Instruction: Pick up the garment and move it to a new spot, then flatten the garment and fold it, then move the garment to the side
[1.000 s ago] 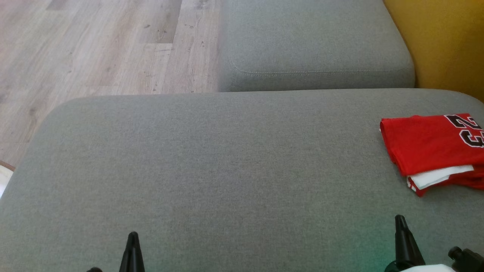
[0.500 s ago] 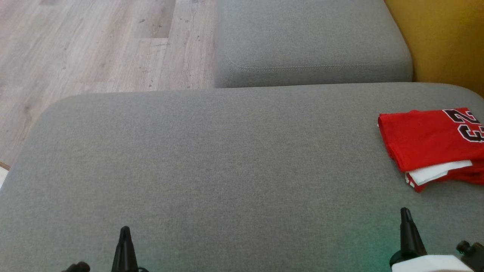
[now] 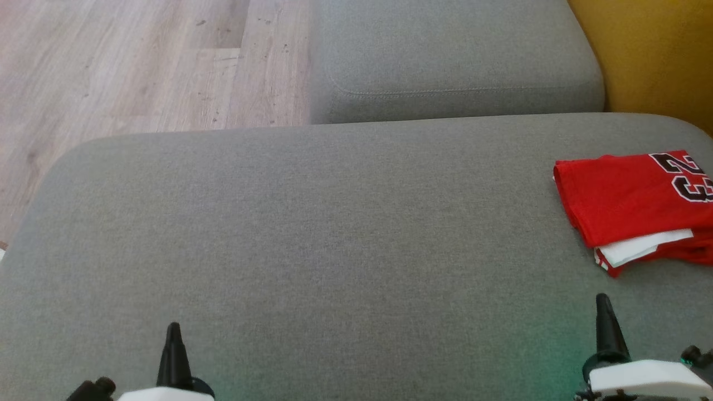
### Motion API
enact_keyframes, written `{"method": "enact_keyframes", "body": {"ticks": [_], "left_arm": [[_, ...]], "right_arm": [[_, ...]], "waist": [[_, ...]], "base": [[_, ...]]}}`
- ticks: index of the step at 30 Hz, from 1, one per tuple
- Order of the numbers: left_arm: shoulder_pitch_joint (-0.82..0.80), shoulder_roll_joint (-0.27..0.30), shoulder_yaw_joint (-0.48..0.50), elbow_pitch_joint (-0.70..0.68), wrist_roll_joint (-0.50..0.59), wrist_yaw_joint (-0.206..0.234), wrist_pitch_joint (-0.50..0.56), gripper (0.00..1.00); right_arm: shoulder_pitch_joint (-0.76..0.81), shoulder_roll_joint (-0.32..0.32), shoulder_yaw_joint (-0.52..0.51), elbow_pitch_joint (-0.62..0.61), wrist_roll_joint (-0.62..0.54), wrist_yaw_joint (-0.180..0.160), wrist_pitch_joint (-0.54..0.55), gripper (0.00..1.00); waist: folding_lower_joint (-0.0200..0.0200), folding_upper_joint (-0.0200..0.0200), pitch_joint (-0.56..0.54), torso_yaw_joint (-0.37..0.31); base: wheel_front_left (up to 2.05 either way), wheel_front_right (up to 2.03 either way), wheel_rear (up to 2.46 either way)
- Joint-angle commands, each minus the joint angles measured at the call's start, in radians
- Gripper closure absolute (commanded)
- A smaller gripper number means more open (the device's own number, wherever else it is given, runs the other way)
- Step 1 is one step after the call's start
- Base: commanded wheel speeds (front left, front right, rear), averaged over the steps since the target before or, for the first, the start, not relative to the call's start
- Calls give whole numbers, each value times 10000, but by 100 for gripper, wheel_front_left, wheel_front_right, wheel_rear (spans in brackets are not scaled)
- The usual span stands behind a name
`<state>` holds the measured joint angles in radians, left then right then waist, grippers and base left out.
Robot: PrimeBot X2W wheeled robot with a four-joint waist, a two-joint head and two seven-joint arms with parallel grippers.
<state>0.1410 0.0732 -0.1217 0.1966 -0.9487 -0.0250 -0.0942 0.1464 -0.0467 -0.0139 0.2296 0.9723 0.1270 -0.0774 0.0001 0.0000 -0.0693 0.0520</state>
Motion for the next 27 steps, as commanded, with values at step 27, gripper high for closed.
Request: {"method": "enact_keyframes", "body": {"ticks": [27], "left_arm": [[-1517, 116, 1091, 102, -3531, -549, 850, 100]], "right_arm": [[-1567, -213, -336, -79, 3333, 28, 849, 100]], "waist": [[-1, 0, 360, -258]], "base": [[0, 0, 0]]}}
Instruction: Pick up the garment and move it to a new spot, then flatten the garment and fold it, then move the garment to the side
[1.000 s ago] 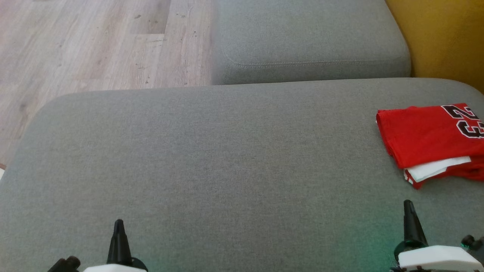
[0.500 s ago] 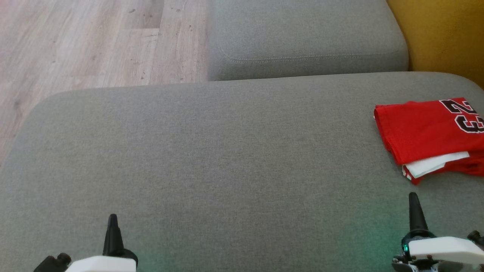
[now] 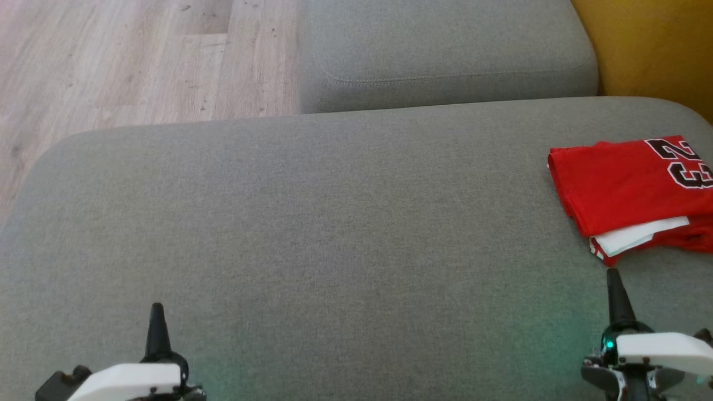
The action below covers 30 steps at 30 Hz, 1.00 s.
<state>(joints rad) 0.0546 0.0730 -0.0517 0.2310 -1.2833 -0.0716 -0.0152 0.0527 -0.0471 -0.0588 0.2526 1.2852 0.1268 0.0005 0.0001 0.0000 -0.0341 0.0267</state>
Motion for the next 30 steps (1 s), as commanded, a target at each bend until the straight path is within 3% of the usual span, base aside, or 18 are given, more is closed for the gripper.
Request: {"method": "enact_keyframes", "body": {"ticks": [1, 30], "left_arm": [[-686, 118, 419, -229, -303, -101, 90, 100], [-1588, 83, 1221, 120, -3601, -589, 936, 100]], "right_arm": [[-662, -209, 99, -301, 315, 30, 100, 100], [-1581, -204, -312, -93, 3420, 39, 934, 100]], "waist": [[-1, 0, 20, -15], [-1, 0, 371, -266]], "base": [[0, 0, 0], [0, 0, 0]]}}
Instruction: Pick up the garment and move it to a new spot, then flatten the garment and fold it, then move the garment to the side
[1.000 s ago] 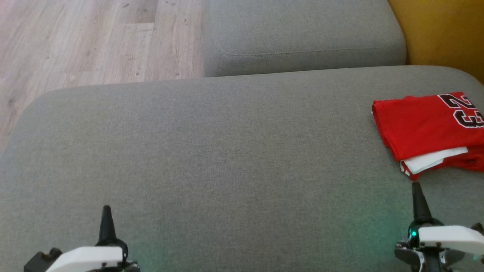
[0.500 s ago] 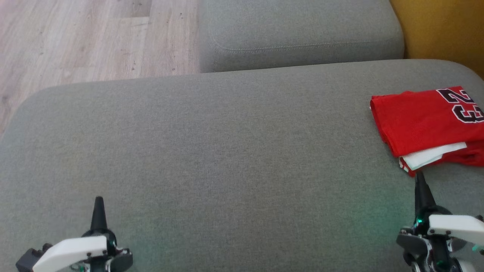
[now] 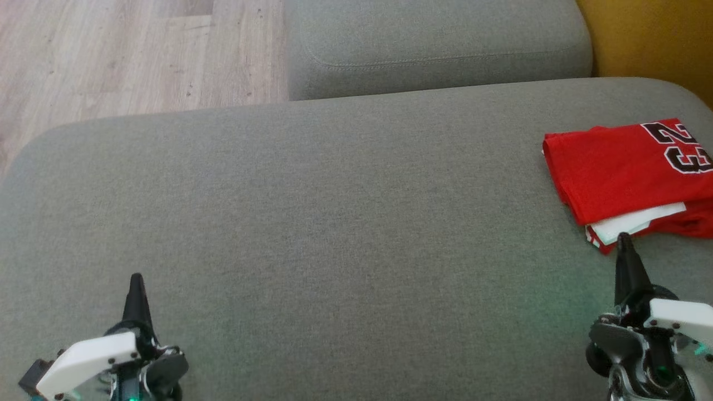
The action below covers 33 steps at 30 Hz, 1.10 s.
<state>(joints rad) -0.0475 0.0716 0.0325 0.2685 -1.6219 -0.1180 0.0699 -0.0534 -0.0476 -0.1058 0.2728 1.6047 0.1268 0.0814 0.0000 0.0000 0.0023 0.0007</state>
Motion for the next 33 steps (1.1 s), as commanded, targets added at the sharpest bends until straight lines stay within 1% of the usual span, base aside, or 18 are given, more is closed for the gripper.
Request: {"method": "enact_keyframes", "body": {"ticks": [1, 33], "left_arm": [[-570, 93, 387, -255, -222, -126, 91, 100], [-580, -4, 524, -247, -107, -127, 201, 100]], "right_arm": [[-524, -196, 153, -294, 234, 39, 130, 100], [-531, -137, 70, -288, 164, 39, 198, 100]], "waist": [[0, 0, 8, -7], [0, 0, 8, -7]], "base": [[0, 0, 0], [0, 0, 0]]}}
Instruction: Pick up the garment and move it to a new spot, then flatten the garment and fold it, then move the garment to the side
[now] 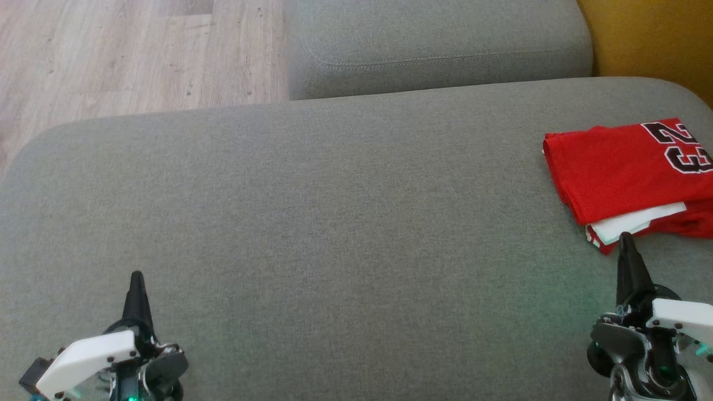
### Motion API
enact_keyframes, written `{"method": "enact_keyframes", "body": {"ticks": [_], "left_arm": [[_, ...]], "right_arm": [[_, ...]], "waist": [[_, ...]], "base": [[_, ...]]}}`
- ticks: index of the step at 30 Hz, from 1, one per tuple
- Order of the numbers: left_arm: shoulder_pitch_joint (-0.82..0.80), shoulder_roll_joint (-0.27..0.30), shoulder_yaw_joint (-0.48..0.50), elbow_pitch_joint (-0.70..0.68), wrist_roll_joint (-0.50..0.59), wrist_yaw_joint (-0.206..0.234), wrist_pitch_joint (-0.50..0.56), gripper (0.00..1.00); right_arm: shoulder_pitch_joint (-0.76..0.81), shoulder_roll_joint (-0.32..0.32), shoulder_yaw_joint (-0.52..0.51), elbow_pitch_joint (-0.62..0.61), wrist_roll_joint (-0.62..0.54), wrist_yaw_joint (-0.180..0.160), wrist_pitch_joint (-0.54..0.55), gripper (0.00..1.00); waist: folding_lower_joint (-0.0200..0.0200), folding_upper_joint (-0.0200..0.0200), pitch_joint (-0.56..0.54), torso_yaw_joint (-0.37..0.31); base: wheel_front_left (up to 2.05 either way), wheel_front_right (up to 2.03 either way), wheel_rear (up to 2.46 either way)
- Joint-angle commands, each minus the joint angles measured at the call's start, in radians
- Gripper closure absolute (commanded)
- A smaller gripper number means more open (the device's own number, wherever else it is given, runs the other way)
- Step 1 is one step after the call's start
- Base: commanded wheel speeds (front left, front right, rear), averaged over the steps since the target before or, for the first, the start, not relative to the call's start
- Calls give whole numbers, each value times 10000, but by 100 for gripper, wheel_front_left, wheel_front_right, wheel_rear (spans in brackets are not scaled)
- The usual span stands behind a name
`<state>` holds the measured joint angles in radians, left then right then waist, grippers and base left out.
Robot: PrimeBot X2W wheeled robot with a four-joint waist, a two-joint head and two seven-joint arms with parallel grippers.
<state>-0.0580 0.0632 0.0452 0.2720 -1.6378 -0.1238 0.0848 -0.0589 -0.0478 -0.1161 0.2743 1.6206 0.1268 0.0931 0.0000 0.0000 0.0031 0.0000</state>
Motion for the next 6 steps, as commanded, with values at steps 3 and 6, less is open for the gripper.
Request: {"method": "enact_keyframes", "body": {"ticks": [3, 6], "left_arm": [[-476, 72, 408, -281, 61, -69, 60, 100], [-477, 63, 422, -280, 72, -69, 71, 100]], "right_arm": [[-476, -131, 167, -303, -1, 39, 86, 100], [-477, -125, 158, -303, -8, 39, 92, 100]], "waist": [[0, 0, 0, 0], [0, 0, 0, 0]], "base": [[0, 0, 0], [0, 0, 0]]}}
